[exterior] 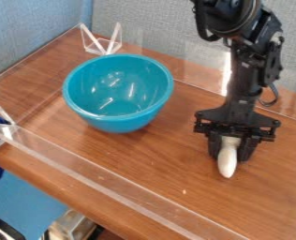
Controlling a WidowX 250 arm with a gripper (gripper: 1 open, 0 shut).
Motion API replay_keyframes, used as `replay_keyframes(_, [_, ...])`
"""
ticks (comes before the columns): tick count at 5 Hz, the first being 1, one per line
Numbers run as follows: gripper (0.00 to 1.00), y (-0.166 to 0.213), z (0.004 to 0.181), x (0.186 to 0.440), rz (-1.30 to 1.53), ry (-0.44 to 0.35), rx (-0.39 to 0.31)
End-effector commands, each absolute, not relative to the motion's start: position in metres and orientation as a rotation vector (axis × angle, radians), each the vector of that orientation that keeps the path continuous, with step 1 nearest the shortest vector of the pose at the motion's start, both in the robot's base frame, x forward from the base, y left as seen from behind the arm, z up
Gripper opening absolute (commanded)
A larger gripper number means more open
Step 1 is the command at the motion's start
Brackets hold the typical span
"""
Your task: Put the mushroom in the blue bowl
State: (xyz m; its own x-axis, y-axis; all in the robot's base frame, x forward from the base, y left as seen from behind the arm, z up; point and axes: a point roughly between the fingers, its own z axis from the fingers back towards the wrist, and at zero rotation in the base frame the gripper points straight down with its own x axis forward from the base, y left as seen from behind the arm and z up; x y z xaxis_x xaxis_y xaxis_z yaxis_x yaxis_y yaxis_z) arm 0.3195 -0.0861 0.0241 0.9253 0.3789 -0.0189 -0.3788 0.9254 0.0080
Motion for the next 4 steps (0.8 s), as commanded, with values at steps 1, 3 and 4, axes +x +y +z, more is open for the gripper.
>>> replay_keyframes(1, [0.0,-0.0774,0.0298,0.3229,0.406,0.014,-0.003])
replay_keyframes(3, [0.0,-0.076,0.0283,0.3177,0.398,0.037,0.006])
replay_keyframes(4, [0.0,-0.0757,0.0284,0.3153,0.394,0.046,0.015])
